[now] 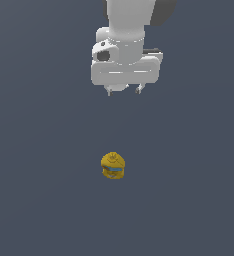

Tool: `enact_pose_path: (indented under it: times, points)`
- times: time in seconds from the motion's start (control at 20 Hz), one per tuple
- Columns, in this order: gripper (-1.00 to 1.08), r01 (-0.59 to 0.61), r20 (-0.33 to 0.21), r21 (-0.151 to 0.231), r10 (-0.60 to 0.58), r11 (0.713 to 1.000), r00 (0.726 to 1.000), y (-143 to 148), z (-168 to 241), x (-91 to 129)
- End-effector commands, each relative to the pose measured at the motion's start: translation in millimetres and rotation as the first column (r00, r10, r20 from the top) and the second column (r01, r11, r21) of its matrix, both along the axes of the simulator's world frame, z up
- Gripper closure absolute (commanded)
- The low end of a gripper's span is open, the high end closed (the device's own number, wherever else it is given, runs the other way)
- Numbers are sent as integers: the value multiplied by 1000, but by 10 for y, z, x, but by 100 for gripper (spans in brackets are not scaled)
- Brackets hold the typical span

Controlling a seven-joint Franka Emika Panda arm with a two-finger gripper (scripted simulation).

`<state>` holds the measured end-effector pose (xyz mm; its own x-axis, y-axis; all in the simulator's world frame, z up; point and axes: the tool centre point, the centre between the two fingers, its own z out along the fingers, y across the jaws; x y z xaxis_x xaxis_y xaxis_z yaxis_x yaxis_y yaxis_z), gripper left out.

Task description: Pick up the object and move it to a goal position.

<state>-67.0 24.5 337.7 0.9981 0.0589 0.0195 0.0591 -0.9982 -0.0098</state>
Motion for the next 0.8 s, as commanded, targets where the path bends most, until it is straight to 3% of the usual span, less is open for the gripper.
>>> enact_pose_path:
  times: [0.0, 0.75]
  points:
    - [-92, 0, 0, 0, 0, 1000, 1000, 0, 0, 0]
    - [-92, -26, -7, -6, 26, 1000, 1000, 68, -33, -36]
